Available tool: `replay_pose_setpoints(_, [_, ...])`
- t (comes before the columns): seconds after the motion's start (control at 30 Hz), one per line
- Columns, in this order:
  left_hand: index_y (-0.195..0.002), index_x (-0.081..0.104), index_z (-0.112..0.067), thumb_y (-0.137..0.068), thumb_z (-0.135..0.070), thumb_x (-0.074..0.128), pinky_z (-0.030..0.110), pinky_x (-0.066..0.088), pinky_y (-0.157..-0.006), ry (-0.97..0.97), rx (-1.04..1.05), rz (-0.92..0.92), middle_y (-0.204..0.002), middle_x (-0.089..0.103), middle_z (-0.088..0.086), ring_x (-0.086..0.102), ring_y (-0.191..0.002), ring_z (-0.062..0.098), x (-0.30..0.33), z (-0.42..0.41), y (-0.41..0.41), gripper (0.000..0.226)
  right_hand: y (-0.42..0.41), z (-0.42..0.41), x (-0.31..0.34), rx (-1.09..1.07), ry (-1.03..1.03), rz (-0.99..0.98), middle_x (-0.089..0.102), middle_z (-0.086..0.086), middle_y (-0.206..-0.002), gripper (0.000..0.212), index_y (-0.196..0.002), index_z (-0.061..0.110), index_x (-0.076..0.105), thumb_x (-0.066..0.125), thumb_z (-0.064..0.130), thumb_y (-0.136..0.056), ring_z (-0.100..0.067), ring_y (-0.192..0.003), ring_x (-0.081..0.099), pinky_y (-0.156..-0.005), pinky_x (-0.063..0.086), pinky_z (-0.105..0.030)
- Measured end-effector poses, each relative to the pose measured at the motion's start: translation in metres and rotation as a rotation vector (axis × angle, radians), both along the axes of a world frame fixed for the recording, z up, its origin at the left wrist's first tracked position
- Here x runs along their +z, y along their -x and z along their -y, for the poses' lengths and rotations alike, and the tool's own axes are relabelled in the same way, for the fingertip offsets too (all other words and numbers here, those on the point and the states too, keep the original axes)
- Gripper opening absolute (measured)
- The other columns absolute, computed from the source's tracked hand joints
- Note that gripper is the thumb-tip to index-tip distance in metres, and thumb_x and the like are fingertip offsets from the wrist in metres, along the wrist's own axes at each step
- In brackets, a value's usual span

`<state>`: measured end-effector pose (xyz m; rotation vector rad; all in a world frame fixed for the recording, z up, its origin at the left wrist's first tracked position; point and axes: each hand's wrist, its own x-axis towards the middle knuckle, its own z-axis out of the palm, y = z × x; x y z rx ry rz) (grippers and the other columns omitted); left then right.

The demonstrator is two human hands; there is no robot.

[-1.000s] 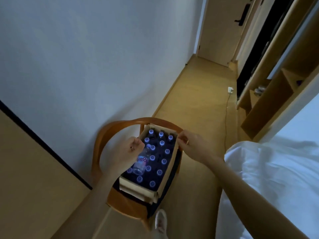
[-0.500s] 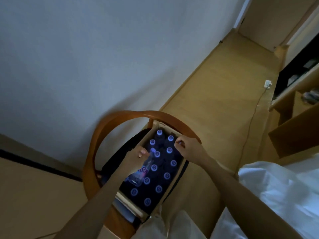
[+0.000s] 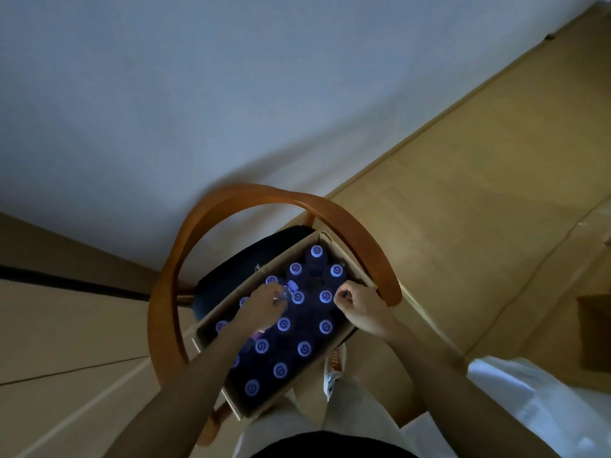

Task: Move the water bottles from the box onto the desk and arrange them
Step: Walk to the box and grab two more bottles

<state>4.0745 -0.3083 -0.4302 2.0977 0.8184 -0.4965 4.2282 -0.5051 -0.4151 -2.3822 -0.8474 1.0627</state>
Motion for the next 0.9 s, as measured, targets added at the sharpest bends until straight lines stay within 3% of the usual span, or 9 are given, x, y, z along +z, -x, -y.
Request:
replay_pose_setpoints(0.2, [-0.142,0.040,-0.021,-0.096,-0.030,0.050,0.045,0.044,-0.099,-0.045,-0.083,-0.166,-0.146,0.037,0.005,0.053,-0.120,0.034,-0.020,0.003,-0.025,0.047,-0.014,-0.004,-0.022,0.067,0.017,-0.059,0.066,0.009,-0.089,0.016,-0.095,0.026,0.059,0.053,0.041,-0.093,-0.014,-0.089,0.064,-0.079,0.051,-0.037])
replay_pose_setpoints(0.33, [-0.144,0.037,-0.022,-0.097,-0.032,0.050,0.047,0.045,-0.099,-0.020,-0.063,-0.194,-0.144,0.044,0.009,0.052,-0.121,0.035,-0.039,-0.001,-0.037,0.050,-0.025,-0.013,-0.033,0.116,0.023,-0.088,0.066,0.010,-0.090,0.017,-0.098,0.024,0.059,0.052,0.040,-0.094,-0.015,-0.088,0.064,-0.076,0.053,-0.038])
replay_pose_setpoints(0.47, [-0.154,0.021,-0.027,-0.097,-0.043,0.047,0.044,0.040,-0.104,0.008,-0.076,-0.310,-0.151,0.042,0.006,0.046,-0.132,0.033,-0.059,-0.002,-0.043,0.064,-0.029,-0.018,-0.038,0.140,0.065,-0.113,0.068,0.005,-0.095,0.018,-0.100,0.024,0.058,0.050,0.039,-0.094,-0.016,-0.087,0.064,-0.075,0.053,-0.039])
replay_pose_setpoints(0.57, [-0.154,0.019,-0.027,-0.095,-0.054,0.045,0.042,0.038,-0.102,-0.036,-0.119,-0.365,-0.151,0.043,0.003,0.045,-0.133,0.033,-0.071,-0.001,-0.048,0.070,-0.030,-0.019,-0.040,0.138,0.103,-0.130,0.067,0.004,-0.093,0.017,-0.099,0.024,0.058,0.050,0.039,-0.094,-0.018,-0.086,0.064,-0.074,0.052,-0.038])
replay_pose_setpoints(0.7, [-0.148,0.031,-0.024,-0.091,-0.055,0.052,0.039,0.040,-0.099,-0.075,-0.112,-0.341,-0.147,0.046,0.003,0.048,-0.130,0.033,-0.074,-0.009,-0.051,0.068,-0.034,-0.026,-0.043,0.170,0.164,-0.153,0.067,0.001,-0.095,0.018,-0.100,0.022,0.057,0.050,0.038,-0.095,-0.022,-0.090,0.064,-0.078,0.052,-0.039])
replay_pose_setpoints(0.8, [-0.143,0.036,-0.021,-0.092,-0.053,0.051,0.043,0.042,-0.098,-0.143,-0.268,-0.300,-0.143,0.047,0.003,0.049,-0.127,0.030,-0.066,-0.013,-0.049,0.062,-0.034,-0.033,-0.046,0.202,0.197,-0.146,0.066,-0.001,-0.105,0.021,-0.107,0.020,0.055,0.049,0.036,-0.096,-0.024,-0.096,0.063,-0.083,0.051,-0.041])
replay_pose_setpoints(0.9, [-0.133,0.040,-0.019,-0.091,-0.054,0.050,0.044,0.046,-0.084,-0.273,-0.400,-0.256,-0.130,0.052,0.003,0.057,-0.113,0.032,-0.054,-0.012,-0.049,0.056,-0.032,-0.040,-0.050,0.267,0.204,-0.122,0.063,-0.003,-0.110,0.025,-0.118,0.020,0.051,0.049,0.034,-0.097,-0.027,-0.101,0.061,-0.084,0.050,-0.044])
